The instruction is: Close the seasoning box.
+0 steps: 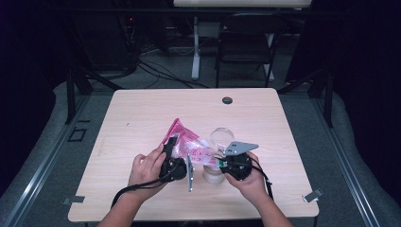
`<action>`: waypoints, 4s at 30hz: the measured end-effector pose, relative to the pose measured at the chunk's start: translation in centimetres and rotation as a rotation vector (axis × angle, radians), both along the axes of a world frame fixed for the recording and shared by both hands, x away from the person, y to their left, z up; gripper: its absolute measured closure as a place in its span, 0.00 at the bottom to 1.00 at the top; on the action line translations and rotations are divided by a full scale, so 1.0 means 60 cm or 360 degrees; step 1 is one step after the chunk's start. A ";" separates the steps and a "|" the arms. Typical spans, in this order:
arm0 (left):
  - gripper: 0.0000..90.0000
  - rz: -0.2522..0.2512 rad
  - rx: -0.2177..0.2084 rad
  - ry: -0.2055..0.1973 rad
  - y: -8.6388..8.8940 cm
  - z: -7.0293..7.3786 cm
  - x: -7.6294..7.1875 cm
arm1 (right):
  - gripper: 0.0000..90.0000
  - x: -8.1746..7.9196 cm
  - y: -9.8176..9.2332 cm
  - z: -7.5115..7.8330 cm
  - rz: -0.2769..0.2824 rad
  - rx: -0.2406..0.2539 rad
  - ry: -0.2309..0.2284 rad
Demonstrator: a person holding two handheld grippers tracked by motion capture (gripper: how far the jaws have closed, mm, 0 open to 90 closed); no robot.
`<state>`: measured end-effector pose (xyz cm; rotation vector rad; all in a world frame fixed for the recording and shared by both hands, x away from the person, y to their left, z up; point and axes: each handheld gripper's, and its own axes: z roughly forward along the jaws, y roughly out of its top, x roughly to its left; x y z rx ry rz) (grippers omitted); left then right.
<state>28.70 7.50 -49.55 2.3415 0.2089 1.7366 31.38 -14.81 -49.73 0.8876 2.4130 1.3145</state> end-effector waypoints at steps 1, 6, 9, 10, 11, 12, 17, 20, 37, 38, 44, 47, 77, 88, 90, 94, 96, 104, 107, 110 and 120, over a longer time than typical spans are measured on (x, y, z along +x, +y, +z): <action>0.68 -0.0004 -0.0012 -0.0003 0.001 0.000 0.000 | 1.00 0.000 0.000 0.000 0.0001 0.0010 0.0003; 0.69 0.0012 -0.0037 0.0007 0.004 0.000 -0.002 | 1.00 -0.001 0.000 0.004 0.0008 0.0019 -0.0002; 0.69 0.0019 -0.0072 0.0017 0.006 0.000 -0.003 | 1.00 -0.001 0.001 0.006 0.0010 0.0016 -0.0004; 0.69 0.0023 -0.0073 0.0022 0.006 0.000 -0.003 | 1.00 -0.001 0.002 0.007 0.0013 0.0019 -0.0005; 0.69 0.0020 -0.0070 0.0020 0.007 -0.001 -0.003 | 1.00 -0.001 0.002 0.008 0.0011 0.0022 -0.0008; 0.69 0.0025 -0.0077 0.0029 0.008 -0.001 -0.004 | 1.00 -0.001 0.002 0.008 0.0010 0.0025 -0.0010; 0.69 0.0034 -0.0120 0.0037 0.011 -0.005 -0.005 | 1.00 -0.002 0.005 0.012 0.0015 0.0014 -0.0024; 0.69 0.0048 -0.0172 0.0059 0.014 -0.012 -0.007 | 1.00 -0.004 0.008 0.013 0.0012 -0.0008 -0.0039; 0.70 0.0060 -0.0352 0.0155 0.026 -0.048 -0.013 | 1.00 -0.011 0.022 0.010 0.0024 -0.0101 -0.0077; 0.71 0.0069 -0.0353 0.0175 0.027 -0.048 -0.013 | 1.00 -0.011 0.022 0.010 0.0026 -0.0106 -0.0079; 0.72 0.0053 -0.0400 0.0219 0.025 -0.060 -0.014 | 1.00 -0.012 0.025 0.009 0.0021 -0.0121 -0.0088; 0.74 0.0049 -0.0401 0.0229 0.023 -0.063 -0.014 | 1.00 -0.011 0.024 0.008 0.0022 -0.0124 -0.0087; 0.80 0.0072 -0.0310 0.0329 0.030 -0.075 -0.005 | 0.66 -0.010 0.018 0.012 -0.0030 -0.0048 -0.0130; 0.80 0.0070 -0.0405 0.0373 0.034 -0.080 0.000 | 0.56 -0.009 0.010 0.014 -0.0065 0.0003 -0.0139; 0.80 0.0066 -0.0420 0.0384 0.035 -0.081 0.000 | 0.56 -0.008 0.008 0.014 -0.0068 0.0002 -0.0139; 0.80 0.0058 -0.0454 0.0410 0.036 -0.083 0.003 | 0.56 -0.009 0.006 0.014 -0.0078 0.0012 -0.0138; 0.80 0.0052 -0.0545 0.0435 0.035 -0.087 0.006 | 0.56 -0.010 0.004 0.015 -0.0078 0.0010 -0.0141; 0.80 0.0067 -0.0662 0.0631 0.039 -0.098 0.019 | 0.55 -0.011 0.000 0.018 -0.0085 0.0022 -0.0152; 0.80 0.0083 -0.0703 0.0693 0.041 -0.103 0.024 | 0.55 -0.010 0.000 0.018 -0.0086 0.0028 -0.0155; 0.80 0.0088 -0.0753 0.0746 0.044 -0.105 0.029 | 0.55 -0.010 -0.002 0.018 -0.0090 0.0029 -0.0158; 0.82 0.0116 -0.0927 0.0868 0.058 -0.108 0.044 | 0.54 -0.009 -0.008 0.022 -0.0115 0.0068 -0.0159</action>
